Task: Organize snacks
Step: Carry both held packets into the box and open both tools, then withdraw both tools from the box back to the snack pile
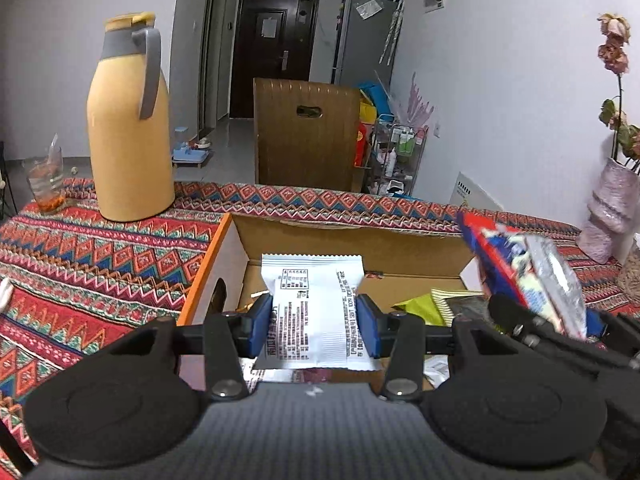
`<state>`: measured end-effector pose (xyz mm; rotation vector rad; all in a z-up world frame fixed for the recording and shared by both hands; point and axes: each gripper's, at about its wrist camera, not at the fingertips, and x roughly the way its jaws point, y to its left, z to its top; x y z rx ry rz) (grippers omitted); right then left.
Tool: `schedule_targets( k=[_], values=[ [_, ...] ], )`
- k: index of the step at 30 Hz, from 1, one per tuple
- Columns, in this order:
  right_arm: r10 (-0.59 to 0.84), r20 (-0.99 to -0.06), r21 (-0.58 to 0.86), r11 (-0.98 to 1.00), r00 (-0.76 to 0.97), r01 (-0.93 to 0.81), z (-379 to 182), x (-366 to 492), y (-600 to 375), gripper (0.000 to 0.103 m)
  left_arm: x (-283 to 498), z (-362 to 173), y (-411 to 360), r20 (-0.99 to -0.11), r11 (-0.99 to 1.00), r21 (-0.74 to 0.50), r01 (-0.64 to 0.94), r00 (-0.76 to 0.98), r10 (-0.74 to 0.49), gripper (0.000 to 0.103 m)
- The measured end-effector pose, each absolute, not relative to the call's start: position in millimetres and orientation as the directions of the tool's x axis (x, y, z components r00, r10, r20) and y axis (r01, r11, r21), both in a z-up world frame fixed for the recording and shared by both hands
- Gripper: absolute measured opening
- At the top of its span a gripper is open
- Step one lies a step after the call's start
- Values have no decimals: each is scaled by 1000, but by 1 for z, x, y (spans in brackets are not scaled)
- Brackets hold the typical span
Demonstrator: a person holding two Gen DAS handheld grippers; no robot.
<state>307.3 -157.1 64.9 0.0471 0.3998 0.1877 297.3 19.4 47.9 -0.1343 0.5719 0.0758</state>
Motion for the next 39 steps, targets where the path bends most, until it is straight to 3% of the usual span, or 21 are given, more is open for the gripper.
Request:
schedule_targets(
  k=[12,14,16,17,19,20,21,39],
  values=[
    [201,-415,78,979,887,-186,49,318,-152,56,302,35,24,-545,989,-103,-111,837,37,47],
    [202,-418,78,979,886,-186,49,317,-153,60,300,36,25,-539,988,-109,-110,842,34,55],
    [192,-417,78,981,888,-176,50,317,-153,67,298,38,27,-526,987,-109,-121,849,46,81],
    [194,-419,81,981,887,-176,50,316,-154,69,296,39,27,-515,986,-104,-129,855,58,86],
    [194,-418,98,981,888,-168,50,316,-156,92,293,41,26,-498,986,-105,-131,865,62,101],
    [193,-415,106,981,889,-163,50,315,-158,97,291,43,26,-491,986,-109,-129,869,60,103],
    [191,-415,110,981,889,-159,50,314,-159,103,290,44,26,-487,985,-111,-129,871,59,103],
    [194,-423,126,980,885,-154,51,310,-162,103,292,42,28,-509,982,-126,-144,859,60,103]
  ],
)
